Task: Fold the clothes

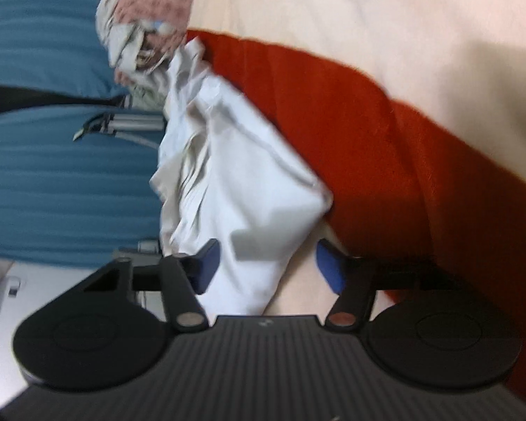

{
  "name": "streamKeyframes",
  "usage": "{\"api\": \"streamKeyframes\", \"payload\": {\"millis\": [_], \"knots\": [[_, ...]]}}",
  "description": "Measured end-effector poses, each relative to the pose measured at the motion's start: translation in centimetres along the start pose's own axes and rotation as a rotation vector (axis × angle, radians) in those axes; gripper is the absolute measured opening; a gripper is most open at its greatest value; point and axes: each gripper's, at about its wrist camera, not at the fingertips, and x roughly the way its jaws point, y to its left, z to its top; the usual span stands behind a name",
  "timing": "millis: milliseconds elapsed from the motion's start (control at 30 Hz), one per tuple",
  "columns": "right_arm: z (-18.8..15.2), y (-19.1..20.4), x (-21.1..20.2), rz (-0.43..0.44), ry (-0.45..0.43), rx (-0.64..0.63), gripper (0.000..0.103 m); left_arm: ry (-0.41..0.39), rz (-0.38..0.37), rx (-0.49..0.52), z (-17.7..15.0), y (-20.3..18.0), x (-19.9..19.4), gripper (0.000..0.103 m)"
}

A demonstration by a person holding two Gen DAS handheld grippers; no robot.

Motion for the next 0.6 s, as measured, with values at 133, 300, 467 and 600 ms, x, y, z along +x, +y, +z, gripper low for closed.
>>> {"api": "streamKeyframes", "payload": {"millis": [133,300,467,600], "knots": [[-0.1,-0.2,0.7,-0.005,-0.018,0.006,0.026,-0.025,-0.022,-0.039,0.1,0.4,0.9,0.093],[0.4,0.5,0.2,0.039,-0.050,-0.029,0.011,-0.097,-0.052,-0.154,1.1,0.3,3.1,0.092],[1.0,1.5,-0.7,0.101,-0.086,-0.077,0.008,-0.144,-0.070,-0.206,1.0,1.0,4.1,0.078],[1.2,2.4,-1.5,0.118,-0.115,-0.123,0.007,-0.200,-0.076,-0.260,1.0,2.1,3.8,0.068]]}}
